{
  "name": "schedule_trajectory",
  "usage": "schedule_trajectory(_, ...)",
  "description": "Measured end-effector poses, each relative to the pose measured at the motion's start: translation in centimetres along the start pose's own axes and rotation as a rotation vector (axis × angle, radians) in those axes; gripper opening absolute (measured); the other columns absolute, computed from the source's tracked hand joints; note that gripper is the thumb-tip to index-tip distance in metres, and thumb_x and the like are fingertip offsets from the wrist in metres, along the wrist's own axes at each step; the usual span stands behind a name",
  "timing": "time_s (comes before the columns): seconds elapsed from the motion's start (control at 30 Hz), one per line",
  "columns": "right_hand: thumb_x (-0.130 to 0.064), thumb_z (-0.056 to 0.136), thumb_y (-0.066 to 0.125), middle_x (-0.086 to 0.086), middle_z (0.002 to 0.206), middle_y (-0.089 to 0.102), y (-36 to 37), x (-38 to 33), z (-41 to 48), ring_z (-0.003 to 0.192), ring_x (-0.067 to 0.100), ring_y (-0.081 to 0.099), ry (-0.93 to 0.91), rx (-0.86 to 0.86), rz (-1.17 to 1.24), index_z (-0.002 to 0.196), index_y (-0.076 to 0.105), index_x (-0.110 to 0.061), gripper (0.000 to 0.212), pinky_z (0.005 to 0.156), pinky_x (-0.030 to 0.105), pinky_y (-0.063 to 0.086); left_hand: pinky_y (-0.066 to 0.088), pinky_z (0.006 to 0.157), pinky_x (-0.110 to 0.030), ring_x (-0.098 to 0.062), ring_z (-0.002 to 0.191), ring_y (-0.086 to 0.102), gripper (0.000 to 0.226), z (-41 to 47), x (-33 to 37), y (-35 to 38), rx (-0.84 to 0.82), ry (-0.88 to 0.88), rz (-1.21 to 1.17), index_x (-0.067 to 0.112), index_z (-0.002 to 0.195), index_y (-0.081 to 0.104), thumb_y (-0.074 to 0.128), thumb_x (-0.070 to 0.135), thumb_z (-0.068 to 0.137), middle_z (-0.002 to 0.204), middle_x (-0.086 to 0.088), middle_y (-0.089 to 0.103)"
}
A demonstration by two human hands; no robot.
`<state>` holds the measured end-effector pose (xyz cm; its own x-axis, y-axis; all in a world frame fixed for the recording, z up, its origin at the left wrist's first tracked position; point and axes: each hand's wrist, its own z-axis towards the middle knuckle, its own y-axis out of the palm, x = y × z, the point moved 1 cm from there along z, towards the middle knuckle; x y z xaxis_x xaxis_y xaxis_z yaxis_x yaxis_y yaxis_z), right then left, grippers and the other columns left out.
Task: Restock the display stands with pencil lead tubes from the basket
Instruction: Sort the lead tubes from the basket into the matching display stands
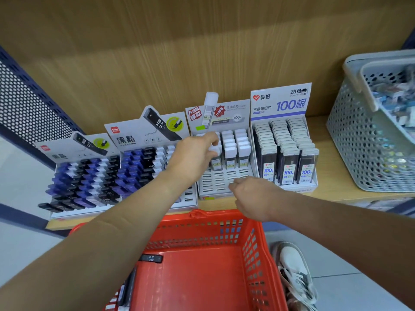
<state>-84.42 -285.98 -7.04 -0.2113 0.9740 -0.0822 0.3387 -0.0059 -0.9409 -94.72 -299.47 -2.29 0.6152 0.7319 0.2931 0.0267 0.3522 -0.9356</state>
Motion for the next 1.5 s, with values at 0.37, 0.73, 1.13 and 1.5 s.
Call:
schedule_trajectory(0.37, -0.018, 0.093, 0.049, 0.011, 0.125, 0.054, -0.3, 0.0, -0.1, 0.116, 0.03, 0.054, -0.009, -0.086, -0.002, 0.12, 0.05, -0.008, 0.029, 0.094, 0.038, 0.047, 0.054, 0.066, -0.04, -0.035, 0.074, 0.064, 0.007, 0.2, -0.4, 2.4, 0.087, 0.072, 0.037, -0.002, 0.08, 0.072, 0.066, -0.003, 0.08, 0.085, -0.014, 0.064)
schedule_trajectory(0.73, -0.02, 0.096, 0.048, 0.005, 0.118, 0.067, -7.6, -4.2, -3.6, 0.115, 0.026, 0.058, -0.112, -0.124, -0.066, 0.129, 0.059, -0.019, 0.034, 0.082, 0.027, 0.042, 0.05, 0.084, -0.03, -0.018, 0.091, 0.066, 0.02, -9.6, 1.1, -5.7, -0.013, -0.038, -0.155, 0.018, 0.107, 0.072, 0.058, 0.015, 0.092, 0.101, 0.0, 0.073)
schedule_trajectory(1.13, -0.016, 0.09, 0.055, 0.014, 0.134, 0.06, 7.3, -19.2, 1.8, 0.123, 0.031, 0.055, -0.206, -0.23, 0.211, 0.136, 0.054, -0.019, 0.046, 0.099, 0.035, 0.046, 0.044, 0.093, -0.03, -0.025, 0.109, 0.061, 0.035, -28.9, -12.8, 3.2, -0.664, -0.306, 0.066, 0.02, 0.112, 0.069, 0.054, 0.009, 0.083, 0.113, -0.004, 0.069)
schedule_trajectory(1.5, -0.005, 0.087, 0.055, 0.012, 0.158, 0.026, 18.6, -23.4, 10.3, 0.14, 0.032, 0.036, -0.143, -0.271, 0.273, 0.156, 0.018, -0.022, 0.081, 0.115, 0.034, 0.03, 0.046, 0.097, -0.043, -0.028, 0.133, 0.038, 0.055, -35.7, -15.5, 14.1, -1.066, 0.097, 0.177, 0.022, 0.138, 0.041, 0.06, 0.036, 0.088, 0.146, -0.007, 0.037)
